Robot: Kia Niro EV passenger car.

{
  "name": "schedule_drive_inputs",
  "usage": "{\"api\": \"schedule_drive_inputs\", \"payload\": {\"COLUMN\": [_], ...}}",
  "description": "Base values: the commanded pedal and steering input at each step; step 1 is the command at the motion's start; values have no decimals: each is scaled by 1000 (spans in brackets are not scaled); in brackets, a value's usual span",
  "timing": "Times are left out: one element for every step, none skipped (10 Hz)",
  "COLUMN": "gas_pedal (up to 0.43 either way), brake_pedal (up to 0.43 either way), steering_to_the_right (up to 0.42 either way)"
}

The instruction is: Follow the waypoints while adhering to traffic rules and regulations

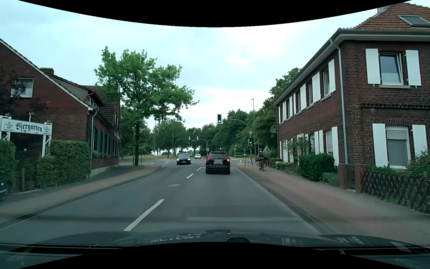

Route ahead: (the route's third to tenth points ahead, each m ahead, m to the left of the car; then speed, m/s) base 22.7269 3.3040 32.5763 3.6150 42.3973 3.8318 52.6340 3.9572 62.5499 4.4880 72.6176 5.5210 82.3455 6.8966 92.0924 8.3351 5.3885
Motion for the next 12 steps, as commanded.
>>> {"api": "schedule_drive_inputs", "payload": {"gas_pedal": [287, 287, 280, 268, 260, 228, 197, 177, 130, 0, 0, 0], "brake_pedal": [0, 0, 0, 0, 0, 0, 0, 0, 0, 0, 0, 0], "steering_to_the_right": [-2, -2, -2, -2, -2, -2, -2, -2, -5, -6, -6, -8]}}
